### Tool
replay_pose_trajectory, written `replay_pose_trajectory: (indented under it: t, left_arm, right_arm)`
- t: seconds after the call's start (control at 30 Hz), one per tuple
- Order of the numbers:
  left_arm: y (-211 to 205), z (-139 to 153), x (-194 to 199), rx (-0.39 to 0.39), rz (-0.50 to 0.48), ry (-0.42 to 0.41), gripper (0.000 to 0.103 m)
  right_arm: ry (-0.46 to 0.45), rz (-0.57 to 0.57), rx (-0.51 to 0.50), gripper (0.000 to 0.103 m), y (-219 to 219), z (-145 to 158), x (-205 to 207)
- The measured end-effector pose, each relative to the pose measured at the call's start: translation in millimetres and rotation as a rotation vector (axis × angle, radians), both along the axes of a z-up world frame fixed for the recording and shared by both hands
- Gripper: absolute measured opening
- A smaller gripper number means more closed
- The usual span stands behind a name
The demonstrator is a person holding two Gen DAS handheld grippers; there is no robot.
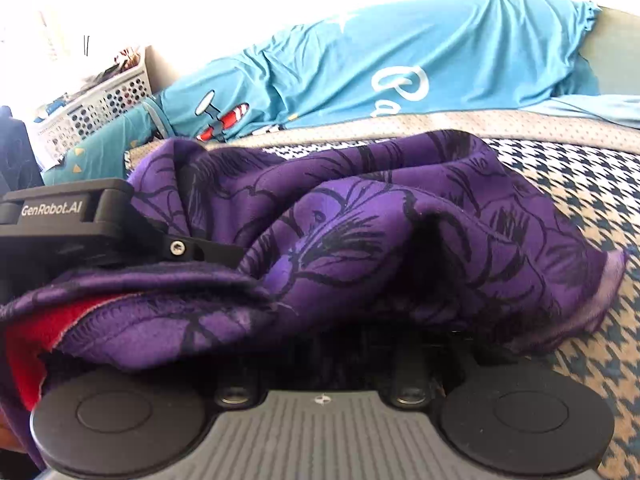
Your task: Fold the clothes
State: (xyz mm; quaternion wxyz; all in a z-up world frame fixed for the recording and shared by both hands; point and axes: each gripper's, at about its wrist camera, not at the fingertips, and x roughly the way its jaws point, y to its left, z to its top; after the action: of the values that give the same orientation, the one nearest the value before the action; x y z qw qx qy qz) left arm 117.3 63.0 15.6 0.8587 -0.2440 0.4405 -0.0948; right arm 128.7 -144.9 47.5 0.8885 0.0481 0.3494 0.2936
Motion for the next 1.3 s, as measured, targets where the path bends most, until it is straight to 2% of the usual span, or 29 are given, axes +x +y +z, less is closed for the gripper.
replay_pose_trajectory:
  t: [0.17, 0.37, 0.43, 0.53, 0.6, 0.67, 0.73, 0.87, 1.03, 1.2, 1.3]
  left_arm:
    - [9.2, 12.8, -2.4, 0.012, 0.050, -0.045, 0.103]
    - [16.2, 49.1, -13.6, 0.112, 0.136, -0.259, 0.103]
    - [19.0, 54.5, -12.5, 0.143, 0.185, -0.297, 0.103]
    - [22.7, 47.3, 0.2, 0.185, 0.236, -0.233, 0.103]
    - [26.9, 37.7, 3.1, 0.187, 0.239, -0.168, 0.103]
    - [28.6, 31.1, 5.6, 0.183, 0.231, -0.140, 0.103]
    - [27.5, 31.2, 5.7, 0.195, 0.222, -0.154, 0.103]
    - [24.0, 33.6, 1.7, 0.207, 0.205, -0.178, 0.103]
    - [14.1, 39.4, -4.3, 0.246, 0.170, -0.213, 0.103]
    - [2.6, 40.1, -5.5, 0.291, 0.144, -0.235, 0.103]
    - [-5.7, 39.8, -7.4, 0.319, 0.121, -0.252, 0.103]
  right_arm:
    - [-0.043, 0.028, 0.011, 0.028, 12.9, 5.8, 9.0]
    - [-0.150, 0.063, 0.082, 0.026, 31.7, 23.8, 19.2]
    - [-0.145, 0.059, 0.061, 0.026, 37.6, 21.8, 25.5]
    - [-0.129, 0.048, 0.012, 0.026, 46.6, 16.3, 35.4]
    - [-0.118, 0.040, -0.020, 0.026, 52.6, 12.7, 42.0]
    - [-0.107, 0.033, -0.052, 0.030, 58.5, 9.0, 48.6]
    - [-0.088, 0.025, -0.073, 0.036, 59.8, 5.4, 54.0]
    - [-0.110, 0.016, -0.119, 0.046, 47.5, 12.1, 51.9]
    - [-0.106, -0.009, -0.160, 0.049, 24.6, 27.6, 45.4]
    - [-0.155, -0.095, -0.249, 0.052, -3.3, 48.8, 36.6]
    - [-0.147, -0.125, -0.157, 0.052, -23.0, 63.1, 38.0]
